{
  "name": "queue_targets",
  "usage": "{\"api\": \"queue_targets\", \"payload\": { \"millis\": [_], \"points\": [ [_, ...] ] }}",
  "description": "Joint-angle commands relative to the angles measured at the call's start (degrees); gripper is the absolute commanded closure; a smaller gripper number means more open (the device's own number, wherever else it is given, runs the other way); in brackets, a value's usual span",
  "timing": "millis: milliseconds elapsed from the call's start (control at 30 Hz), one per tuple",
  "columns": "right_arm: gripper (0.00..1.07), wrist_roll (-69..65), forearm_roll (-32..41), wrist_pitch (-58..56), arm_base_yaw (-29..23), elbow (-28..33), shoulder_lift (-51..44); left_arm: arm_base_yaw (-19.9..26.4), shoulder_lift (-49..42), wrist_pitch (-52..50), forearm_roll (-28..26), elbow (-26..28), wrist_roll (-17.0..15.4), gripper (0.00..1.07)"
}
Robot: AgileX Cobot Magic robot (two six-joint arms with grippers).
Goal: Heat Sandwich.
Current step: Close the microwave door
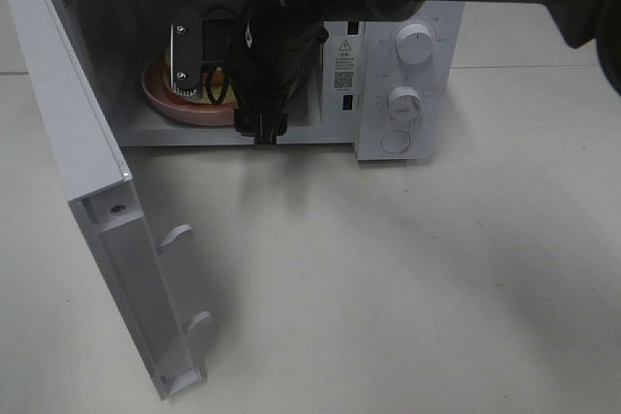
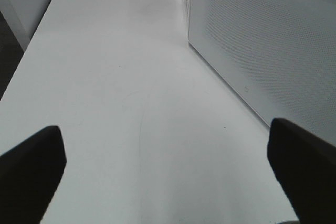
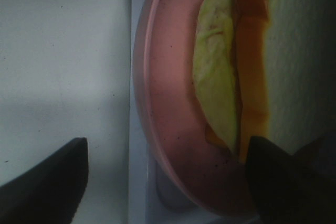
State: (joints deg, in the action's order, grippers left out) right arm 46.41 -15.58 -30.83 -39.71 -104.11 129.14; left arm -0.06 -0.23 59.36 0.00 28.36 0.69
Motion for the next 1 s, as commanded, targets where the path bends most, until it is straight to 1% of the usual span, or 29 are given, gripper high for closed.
{"api": "queue_targets", "payload": {
  "millis": [33, 100, 167, 233, 333, 400, 533, 567, 667, 733, 833, 900, 933, 1000],
  "points": [
    [0.28, -1.8, -1.4, 1.8, 0.3, 2.9, -2.9, 0.1, -1.5, -0.5, -0.3, -0.2, -0.1, 0.01],
    [0.28, -1.8, -1.4, 1.8, 0.3, 3.8, -3.4, 0.1, -1.5, -0.5, -0.3, -0.2, -0.1, 0.01],
    [0.28, -2.0, -1.5, 2.4, 0.3, 6.9, -5.3, 0.1, -1.5, -0.5, -0.3, -0.2, -0.1, 0.01],
    [0.28, -2.2, -1.5, 2.6, 0.3, 7.8, -6.0, 0.1, -1.5, -0.5, -0.3, -0.2, -0.1, 0.01],
    [0.28, -3.4, -1.5, 4.1, 0.2, 12.2, -8.6, 0.1, -1.5, -0.5, -0.3, -0.2, -0.1, 0.01],
    [0.27, -3.5, -1.5, 4.0, 0.2, 13.2, -9.2, 0.1, -1.5, -0.5, -0.3, -0.2, -0.1, 0.01],
    [0.22, -3.6, -1.6, 3.7, 0.2, 17.6, -12.6, 0.1, -1.5, -0.5, -0.3, -0.2, -0.1, 0.01],
    [0.22, -3.6, -1.6, 3.7, 0.2, 17.6, -12.6, 0.1, -1.5, -0.5, -0.3, -0.2, -0.1, 0.01],
    [0.19, -4.5, -1.6, 3.9, 0.2, 21.0, -15.4, 0.1, -1.5, -0.5, -0.3, -0.2, -0.1, 0.01],
    [0.2, -4.9, -1.6, 4.1, 0.2, 22.0, -15.9, 0.1, -1.5, -0.5, -0.3, -0.2, -0.1, 0.01],
    [0.2, -7.0, -1.6, 5.0, 0.2, 25.7, -19.2, 0.1, -1.5, -0.5, -0.3, -0.2, -0.1, 0.01],
    [0.21, -7.5, -1.6, 5.0, 0.2, 26.4, -19.9, 0.1, -1.5, -0.5, -0.3, -0.2, -0.1, 0.01],
    [0.21, -8.7, -1.6, 5.0, 0.2, 28.2, -21.8, 0.1, -1.5, -0.5, -0.3, -0.2, -0.1, 0.01],
    [0.22, -9.9, -1.6, 4.8, 0.2, 30.1, -23.7, 0.1, -1.5, -0.5, -0.3, -0.2, -0.1, 0.01]
  ]
}}
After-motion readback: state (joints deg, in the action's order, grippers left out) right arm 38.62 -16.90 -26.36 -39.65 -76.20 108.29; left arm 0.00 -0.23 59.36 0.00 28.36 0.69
